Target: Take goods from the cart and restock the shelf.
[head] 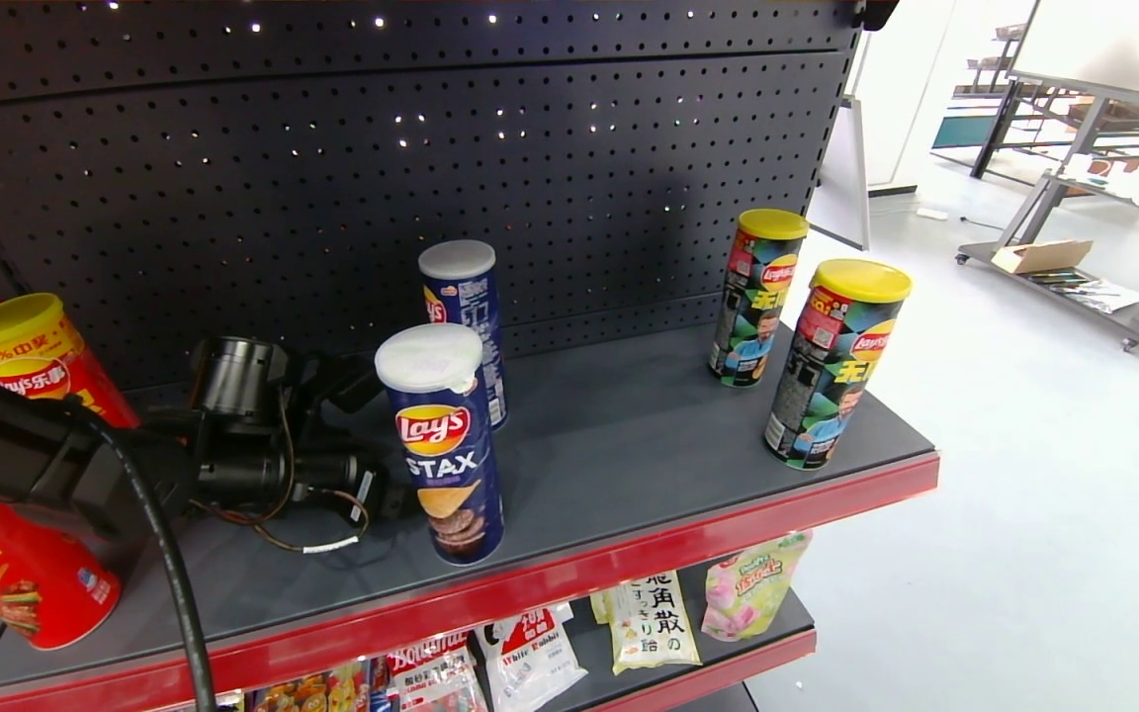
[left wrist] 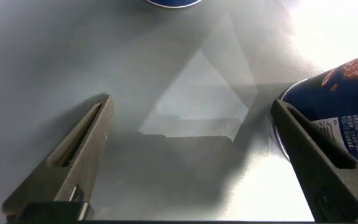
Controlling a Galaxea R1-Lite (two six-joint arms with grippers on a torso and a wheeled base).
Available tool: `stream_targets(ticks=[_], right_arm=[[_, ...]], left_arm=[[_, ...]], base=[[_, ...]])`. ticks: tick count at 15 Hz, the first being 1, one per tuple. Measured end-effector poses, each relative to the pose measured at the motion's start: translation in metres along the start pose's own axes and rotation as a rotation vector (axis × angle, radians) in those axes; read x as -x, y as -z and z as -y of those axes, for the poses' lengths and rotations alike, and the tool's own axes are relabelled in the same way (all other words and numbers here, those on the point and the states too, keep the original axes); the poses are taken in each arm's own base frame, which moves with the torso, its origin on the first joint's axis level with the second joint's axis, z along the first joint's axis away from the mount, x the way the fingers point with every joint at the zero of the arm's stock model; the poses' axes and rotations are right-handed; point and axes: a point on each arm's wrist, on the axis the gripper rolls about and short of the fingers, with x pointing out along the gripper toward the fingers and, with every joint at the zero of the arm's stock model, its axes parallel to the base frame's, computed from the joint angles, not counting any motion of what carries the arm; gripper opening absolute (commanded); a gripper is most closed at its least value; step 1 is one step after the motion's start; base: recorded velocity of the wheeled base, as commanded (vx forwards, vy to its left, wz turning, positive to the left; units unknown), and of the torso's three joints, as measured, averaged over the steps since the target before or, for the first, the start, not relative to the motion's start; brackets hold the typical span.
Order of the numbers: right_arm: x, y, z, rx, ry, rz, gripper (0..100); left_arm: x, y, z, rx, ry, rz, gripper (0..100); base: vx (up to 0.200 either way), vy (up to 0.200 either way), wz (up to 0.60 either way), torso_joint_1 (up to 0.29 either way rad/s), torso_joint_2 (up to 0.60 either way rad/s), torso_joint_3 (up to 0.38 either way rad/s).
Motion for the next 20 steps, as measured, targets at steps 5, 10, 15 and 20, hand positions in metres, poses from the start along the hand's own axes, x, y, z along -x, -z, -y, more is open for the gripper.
stream_targets(ticks=[5,10,15,20], right_arm=[[0.0000,-0.0001,0.0000,0.000,0.000,0.000,100],[0.0000,0.0000,0.0000,0.000,0.000,0.000,100],[0.0000,0.0000,0.0000,0.000,0.000,0.000,100],[0.0000,0.0000,0.0000,0.000,0.000,0.000,100]], left_arm=[[-0.0008,0.0000,0.0017,-0.002,0.004,-0.002,100],[-0.0010,0.0024,0.0031,-0.001,0.008,-0.009,100],[-0.0004,0.0023,0.0035,0.000,0.008,-0.009,100],[-0.0008,0.0023,0.0051,-0.003,0.012,-0.011,100]], base=[[0.000,0.000,0.00,0.000,0.00,0.000],[0.000,0.000,0.00,0.000,0.00,0.000],[0.000,0.000,0.00,0.000,0.00,0.000],[0.000,0.000,0.00,0.000,0.00,0.000]])
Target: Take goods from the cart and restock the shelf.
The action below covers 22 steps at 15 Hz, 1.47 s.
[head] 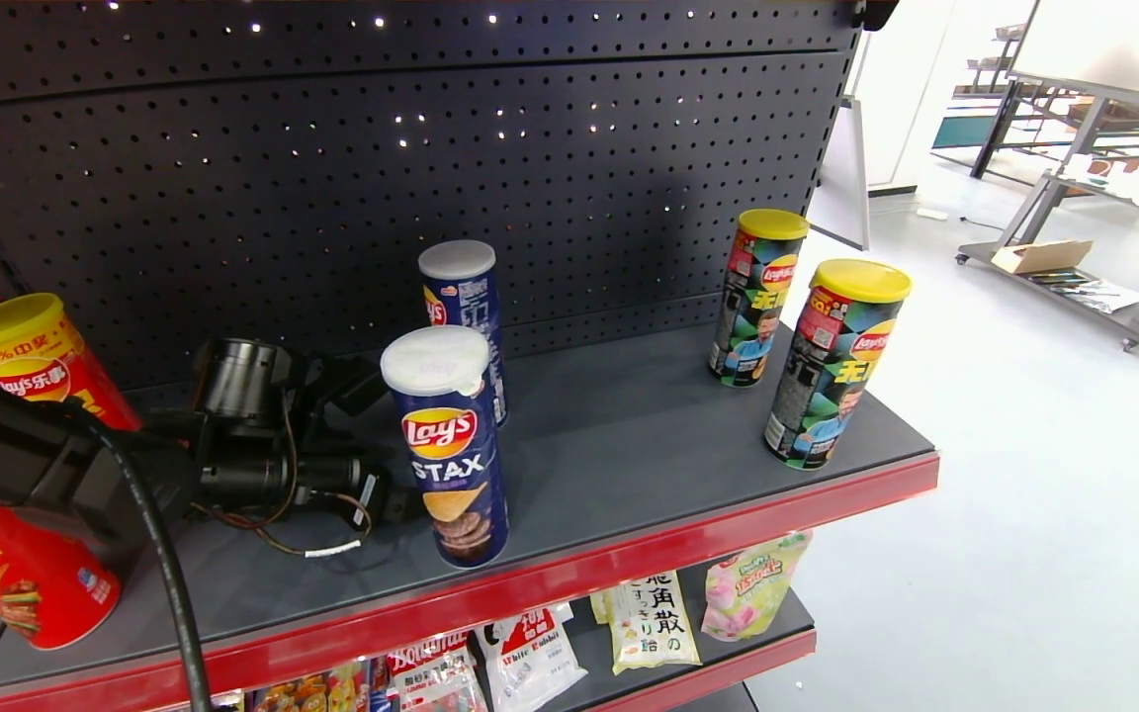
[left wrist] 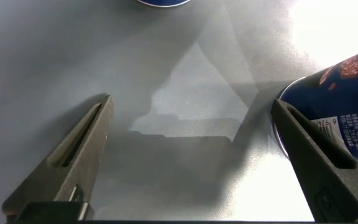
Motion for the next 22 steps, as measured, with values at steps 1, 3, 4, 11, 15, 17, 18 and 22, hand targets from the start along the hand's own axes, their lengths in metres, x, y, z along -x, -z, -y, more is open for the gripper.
stream_targets(ticks=[1,3,4,11,15,17,18,22], right_arm=[[0.000,0.000,0.000,0.000,0.000,0.000,100],[0.000,0.000,0.000,0.000,0.000,0.000,100],[0.000,0.000,0.000,0.000,0.000,0.000,100],[0.000,0.000,0.000,0.000,0.000,0.000,100],[0.000,0.000,0.000,0.000,0.000,0.000,100],[0.000,0.000,0.000,0.000,0.000,0.000,100],[0.000,0.000,0.000,0.000,0.000,0.000,100],[0.000,0.000,0.000,0.000,0.000,0.000,100]], left_arm=[[0.000,0.000,0.000,0.000,0.001,0.000,100],[-0.001,-0.001,0.002,-0.005,0.006,-0.001,100],[-0.001,-0.001,0.003,-0.006,0.007,0.000,100],[0.012,0.002,-0.005,0.011,-0.025,0.016,100],[0.058,-0.011,-0.012,-0.037,-0.124,0.125,100],[0.092,-0.015,-0.006,-0.061,-0.179,0.199,100],[0.111,-0.016,0.003,-0.078,-0.203,0.240,100],[0.181,0.001,0.053,-0.115,-0.258,0.361,100]], base=[[0.000,0.000,0.00,0.000,0.00,0.000],[0.000,0.000,0.00,0.000,0.00,0.000],[0.000,0.000,0.00,0.000,0.00,0.000],[0.000,0.000,0.00,0.000,0.00,0.000],[0.000,0.000,0.00,0.000,0.00,0.000],[0.000,0.000,0.00,0.000,0.00,0.000],[0.000,0.000,0.00,0.000,0.00,0.000],[0.000,0.000,0.00,0.000,0.00,0.000]])
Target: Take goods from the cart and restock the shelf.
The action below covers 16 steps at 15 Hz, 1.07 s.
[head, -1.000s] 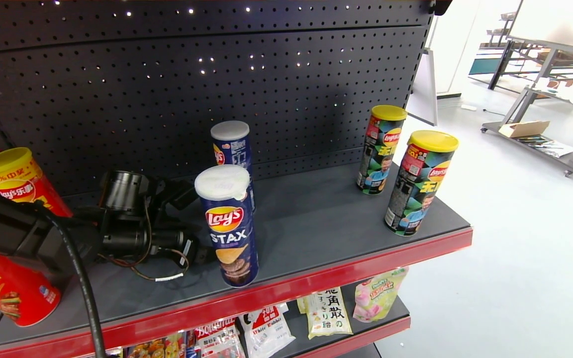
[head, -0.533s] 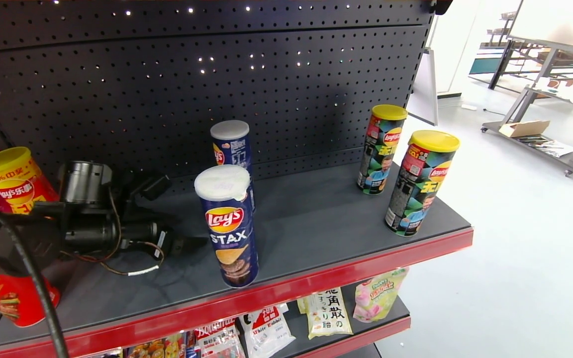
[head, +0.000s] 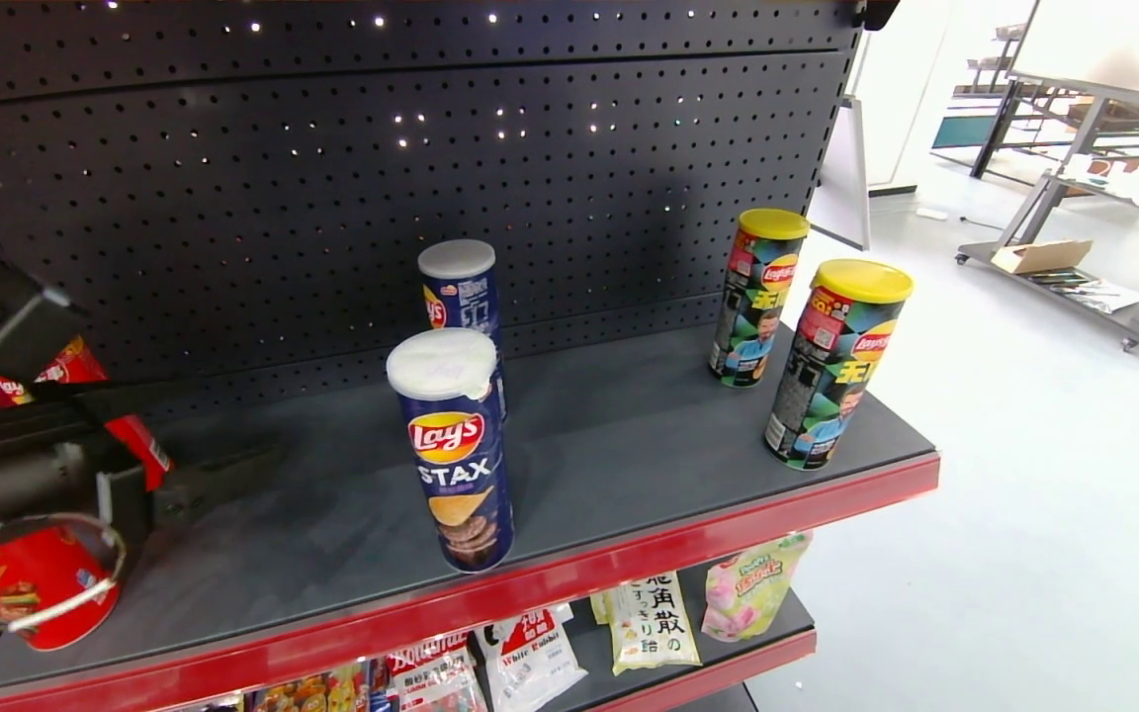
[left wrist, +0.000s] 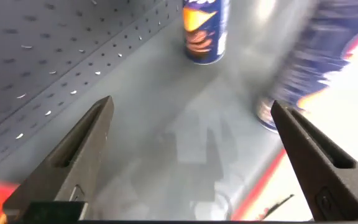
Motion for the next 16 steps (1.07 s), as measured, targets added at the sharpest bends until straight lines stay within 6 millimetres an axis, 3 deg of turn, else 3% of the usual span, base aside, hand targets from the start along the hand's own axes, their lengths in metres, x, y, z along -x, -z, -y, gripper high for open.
stream_targets(ticks=[3,5,8,13,16], right_arm=[[0.000,0.000,0.000,0.000,0.000,0.000,100],[0.000,0.000,0.000,0.000,0.000,0.000,100],[0.000,0.000,0.000,0.000,0.000,0.000,100],[0.000,0.000,0.000,0.000,0.000,0.000,100],[0.000,0.000,0.000,0.000,0.000,0.001,100]], left_arm=[[0.065,0.005,0.037,0.031,0.000,0.063,100],[0.106,0.019,0.063,0.046,0.015,0.092,100],[0.147,0.046,0.088,0.059,0.059,0.093,100],[0.165,0.066,0.096,0.045,0.049,0.166,100],[0.171,0.090,0.098,0.142,-0.222,0.183,100]], base=[[0.000,0.000,0.00,0.000,0.00,0.000],[0.000,0.000,0.00,0.000,0.00,0.000],[0.000,0.000,0.00,0.000,0.00,0.000],[0.000,0.000,0.00,0.000,0.00,0.000],[0.000,0.000,0.00,0.000,0.00,0.000]])
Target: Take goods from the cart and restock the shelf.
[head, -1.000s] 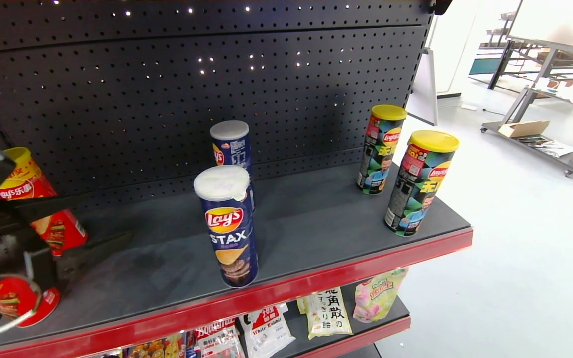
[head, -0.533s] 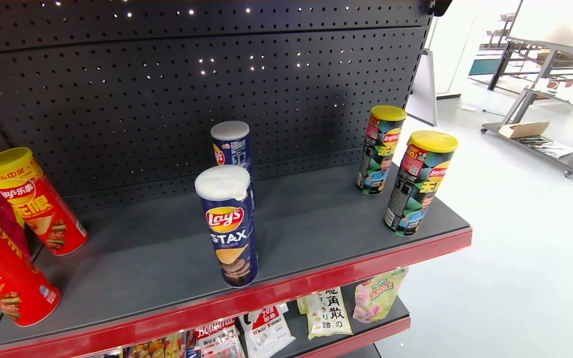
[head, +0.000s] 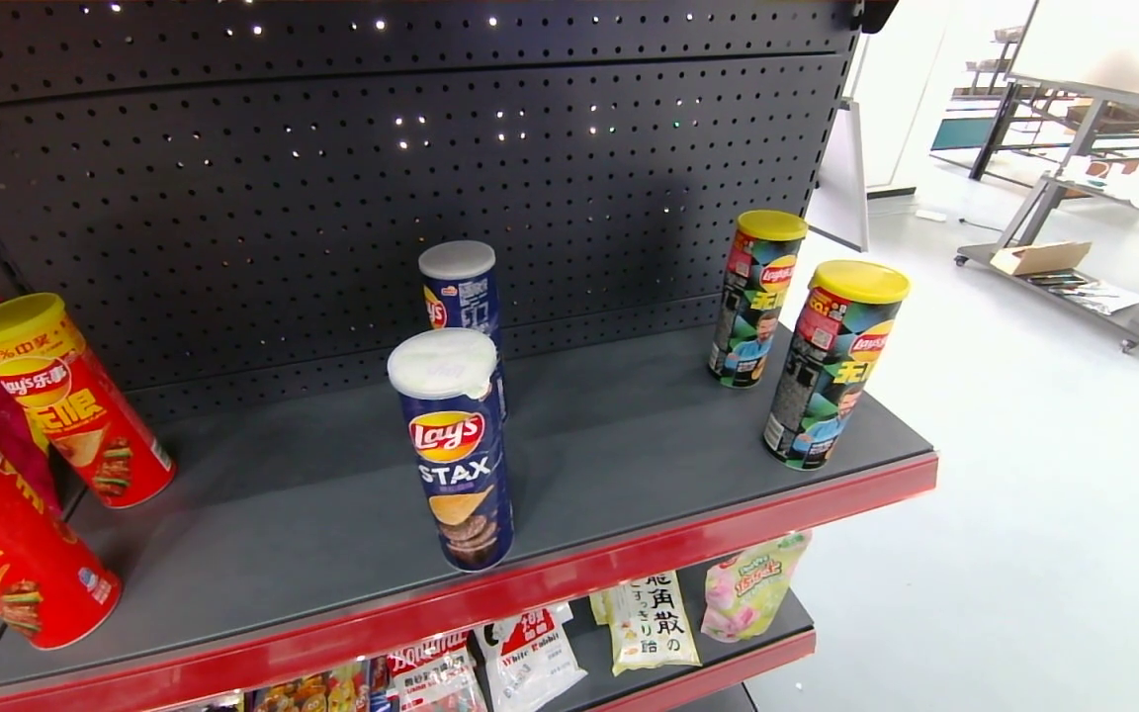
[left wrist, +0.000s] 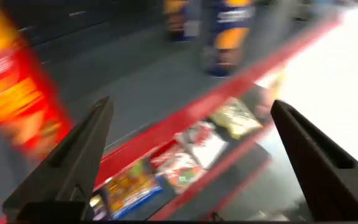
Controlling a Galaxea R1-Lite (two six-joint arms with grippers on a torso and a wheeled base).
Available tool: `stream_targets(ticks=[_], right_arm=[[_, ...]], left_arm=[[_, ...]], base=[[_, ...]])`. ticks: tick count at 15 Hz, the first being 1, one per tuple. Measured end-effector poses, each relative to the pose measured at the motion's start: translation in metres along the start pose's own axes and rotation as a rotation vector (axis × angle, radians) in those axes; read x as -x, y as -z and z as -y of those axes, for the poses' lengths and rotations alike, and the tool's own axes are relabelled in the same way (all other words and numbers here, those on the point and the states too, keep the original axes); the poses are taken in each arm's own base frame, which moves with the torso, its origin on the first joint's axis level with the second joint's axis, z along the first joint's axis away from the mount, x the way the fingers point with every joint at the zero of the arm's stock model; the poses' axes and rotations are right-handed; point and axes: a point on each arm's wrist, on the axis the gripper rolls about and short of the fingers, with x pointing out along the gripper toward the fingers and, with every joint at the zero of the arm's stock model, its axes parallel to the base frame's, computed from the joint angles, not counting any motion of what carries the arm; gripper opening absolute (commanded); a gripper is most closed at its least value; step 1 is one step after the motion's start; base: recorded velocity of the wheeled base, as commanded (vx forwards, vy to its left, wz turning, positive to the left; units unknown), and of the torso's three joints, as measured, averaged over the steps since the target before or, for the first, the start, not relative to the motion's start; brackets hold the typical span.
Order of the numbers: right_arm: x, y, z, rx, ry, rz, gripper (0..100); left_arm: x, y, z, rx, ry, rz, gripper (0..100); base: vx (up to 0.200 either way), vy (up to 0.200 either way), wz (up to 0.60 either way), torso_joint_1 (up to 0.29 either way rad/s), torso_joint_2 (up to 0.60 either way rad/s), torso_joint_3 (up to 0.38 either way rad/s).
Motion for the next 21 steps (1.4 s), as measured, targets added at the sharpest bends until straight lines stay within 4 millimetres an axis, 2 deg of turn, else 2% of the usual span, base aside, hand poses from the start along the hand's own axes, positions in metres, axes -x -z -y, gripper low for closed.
stream_targets(ticks=[1,3,7,9,16,21], right_arm=[[0.000,0.000,0.000,0.000,0.000,0.000,100],[0.000,0.000,0.000,0.000,0.000,0.000,100],[0.000,0.000,0.000,0.000,0.000,0.000,100],[0.000,0.000,0.000,0.001,0.000,0.000,100],[0.000,0.000,0.000,0.009,0.001,0.001,100],[0.000,0.000,0.000,0.008,0.000,0.000,100]], left_arm=[[0.000,0.011,-0.003,0.038,-0.165,0.007,100],[-0.006,0.029,-0.005,0.106,-0.294,0.040,100],[-0.026,0.064,-0.005,0.101,-0.261,0.095,100],[-0.030,0.074,-0.004,0.086,-0.243,0.073,100],[-0.031,0.079,-0.004,0.081,-0.242,0.060,100],[-0.031,0.078,-0.004,0.083,-0.240,0.060,100]], base=[[0.000,0.000,0.00,0.000,0.00,0.000],[0.000,0.000,0.00,0.000,0.00,0.000],[0.000,0.000,0.00,0.000,0.00,0.000],[0.000,0.000,0.00,0.000,0.00,0.000],[0.000,0.000,0.60,0.001,0.00,0.002],[0.000,0.000,0.00,0.000,0.00,0.000]])
